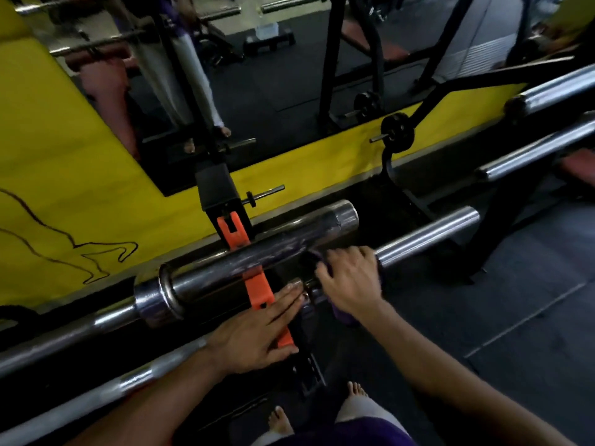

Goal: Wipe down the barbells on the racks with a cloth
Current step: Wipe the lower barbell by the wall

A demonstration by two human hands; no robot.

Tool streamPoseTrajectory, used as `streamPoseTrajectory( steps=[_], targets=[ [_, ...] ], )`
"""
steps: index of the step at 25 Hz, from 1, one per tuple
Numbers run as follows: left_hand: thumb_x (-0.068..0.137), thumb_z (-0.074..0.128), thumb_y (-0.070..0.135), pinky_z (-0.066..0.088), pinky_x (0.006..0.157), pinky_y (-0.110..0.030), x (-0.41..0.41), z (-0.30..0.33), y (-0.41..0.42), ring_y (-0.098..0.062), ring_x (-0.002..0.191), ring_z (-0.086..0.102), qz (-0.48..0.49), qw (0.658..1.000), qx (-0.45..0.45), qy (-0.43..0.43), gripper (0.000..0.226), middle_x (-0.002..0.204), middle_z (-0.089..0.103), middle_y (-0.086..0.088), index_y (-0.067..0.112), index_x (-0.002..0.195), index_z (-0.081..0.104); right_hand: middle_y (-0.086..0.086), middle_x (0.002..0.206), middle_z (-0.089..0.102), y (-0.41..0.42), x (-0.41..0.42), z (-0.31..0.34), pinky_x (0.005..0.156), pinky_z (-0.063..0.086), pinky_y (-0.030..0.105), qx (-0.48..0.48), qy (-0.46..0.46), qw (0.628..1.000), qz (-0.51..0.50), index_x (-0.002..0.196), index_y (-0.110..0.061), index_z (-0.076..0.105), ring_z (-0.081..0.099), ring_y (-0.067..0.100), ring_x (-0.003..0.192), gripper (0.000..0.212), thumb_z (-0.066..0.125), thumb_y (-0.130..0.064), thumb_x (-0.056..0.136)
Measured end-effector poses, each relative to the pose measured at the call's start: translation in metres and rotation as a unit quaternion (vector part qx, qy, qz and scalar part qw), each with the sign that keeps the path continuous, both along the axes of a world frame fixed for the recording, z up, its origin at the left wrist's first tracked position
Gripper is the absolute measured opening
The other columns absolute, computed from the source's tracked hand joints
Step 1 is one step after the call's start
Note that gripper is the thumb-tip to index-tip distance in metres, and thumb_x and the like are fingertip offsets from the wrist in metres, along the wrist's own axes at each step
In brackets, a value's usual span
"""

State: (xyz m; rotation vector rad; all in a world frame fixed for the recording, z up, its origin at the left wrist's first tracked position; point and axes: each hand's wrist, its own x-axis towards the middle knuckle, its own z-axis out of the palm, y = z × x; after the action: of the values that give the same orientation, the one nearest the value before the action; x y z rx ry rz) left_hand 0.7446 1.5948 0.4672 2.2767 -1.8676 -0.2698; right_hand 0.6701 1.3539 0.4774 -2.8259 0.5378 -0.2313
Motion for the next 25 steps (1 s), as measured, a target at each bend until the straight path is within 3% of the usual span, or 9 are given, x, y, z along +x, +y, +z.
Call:
streamPoseTrajectory(
  steps=[3, 6, 9, 13, 16, 18, 20, 23, 25],
  targets=[
    [0.1, 0.031, 0.068, 0.03, 0.121, -0.042, 0.007, -0.002, 0.0, -0.013, 0.155, -0.008, -0.021, 0.999, 0.002, -0.033, 0.087, 0.167, -0.022, 0.003, 0.014, 0.162, 0.003, 0.003, 0.134, 0.061, 0.024, -0.035, -0.036, 0.12, 0.024, 0.053, -0.002, -0.104, 0.99, 0.094, 0.126, -0.015, 0.064, 0.047, 0.024, 0.137, 0.042, 0.056, -0.043, 0.095],
    [0.099, 0.037, 0.065, 0.022, 0.125, -0.041, 0.007, -0.001, -0.001, -0.013, 0.155, -0.011, -0.033, 0.999, 0.018, -0.003, 0.089, 0.167, -0.023, 0.004, 0.016, 0.162, -0.003, 0.009, 0.147, 0.053, -0.025, -0.053, -0.049, 0.122, 0.022, 0.055, -0.074, -0.101, 0.983, 0.138, 0.135, -0.012, 0.058, 0.037, 0.029, 0.147, 0.055, 0.058, -0.048, 0.094],
    [0.099, 0.04, 0.064, 0.024, 0.124, -0.041, 0.007, 0.002, -0.001, -0.015, 0.156, -0.008, -0.035, 0.999, 0.025, -0.002, 0.091, 0.167, -0.023, 0.004, 0.016, 0.161, -0.006, 0.005, 0.114, 0.067, -0.057, -0.027, -0.015, 0.114, 0.031, 0.046, -0.04, -0.056, 0.998, 0.004, 0.111, -0.02, 0.067, 0.058, 0.029, 0.12, 0.046, 0.046, -0.055, 0.09],
    [0.098, 0.034, 0.068, 0.021, 0.125, -0.04, 0.007, -0.002, 0.001, -0.013, 0.155, -0.01, -0.028, 0.999, 0.037, -0.007, 0.091, 0.165, -0.028, 0.008, 0.019, 0.161, -0.009, -0.001, 0.084, 0.065, -0.023, 0.033, 0.023, 0.096, 0.039, 0.042, -0.02, 0.212, 0.976, -0.036, 0.093, -0.024, 0.065, 0.061, 0.019, 0.083, 0.062, 0.028, -0.074, 0.091],
    [0.097, 0.034, 0.07, 0.018, 0.126, -0.035, 0.006, -0.005, 0.002, -0.011, 0.155, -0.008, -0.02, 0.999, 0.029, 0.001, 0.092, 0.164, -0.028, 0.01, 0.02, 0.161, -0.007, -0.007, 0.095, 0.067, 0.029, 0.013, -0.001, 0.104, 0.033, 0.042, -0.003, 0.078, 0.997, -0.016, 0.097, -0.029, 0.062, 0.061, 0.018, 0.1, 0.043, 0.033, -0.061, 0.096],
    [0.097, 0.035, 0.069, 0.018, 0.126, -0.034, 0.005, -0.01, 0.003, -0.011, 0.156, -0.006, -0.02, 1.0, 0.006, -0.021, 0.091, 0.167, -0.02, 0.006, 0.017, 0.162, -0.001, -0.006, 0.132, 0.061, 0.044, -0.023, -0.022, 0.121, 0.019, 0.044, 0.025, -0.068, 0.997, 0.001, 0.124, -0.025, 0.061, 0.046, 0.017, 0.137, 0.039, 0.044, -0.049, 0.099],
    [0.097, 0.035, 0.068, 0.015, 0.126, -0.034, 0.005, -0.011, 0.003, -0.011, 0.156, -0.006, -0.017, 0.999, -0.01, -0.031, 0.09, 0.168, -0.016, 0.004, 0.017, 0.162, 0.0, -0.001, 0.155, 0.043, 0.024, -0.053, -0.037, 0.125, 0.013, 0.052, 0.003, -0.106, 0.994, 0.037, 0.142, -0.017, 0.052, 0.024, 0.019, 0.153, 0.05, 0.05, -0.045, 0.1],
    [0.097, 0.035, 0.068, 0.013, 0.127, -0.035, 0.006, -0.008, 0.001, -0.01, 0.155, -0.012, -0.02, 1.0, 0.003, -0.015, 0.091, 0.167, -0.023, 0.007, 0.019, 0.161, -0.007, 0.004, 0.152, 0.047, -0.02, -0.05, -0.032, 0.124, 0.016, 0.055, -0.008, -0.076, 0.997, -0.027, 0.141, -0.018, 0.052, 0.024, 0.021, 0.152, 0.053, 0.043, -0.05, 0.1],
    [0.097, 0.036, 0.068, 0.018, 0.126, -0.037, 0.007, -0.006, 0.001, -0.011, 0.155, -0.012, -0.019, 1.0, 0.013, -0.01, 0.091, 0.166, -0.024, 0.008, 0.021, 0.161, -0.01, 0.0, 0.128, 0.063, -0.032, -0.018, -0.011, 0.123, 0.016, 0.051, 0.01, -0.015, 0.995, -0.094, 0.124, -0.024, 0.061, 0.043, 0.021, 0.139, 0.048, 0.039, -0.056, 0.095]
  ],
)
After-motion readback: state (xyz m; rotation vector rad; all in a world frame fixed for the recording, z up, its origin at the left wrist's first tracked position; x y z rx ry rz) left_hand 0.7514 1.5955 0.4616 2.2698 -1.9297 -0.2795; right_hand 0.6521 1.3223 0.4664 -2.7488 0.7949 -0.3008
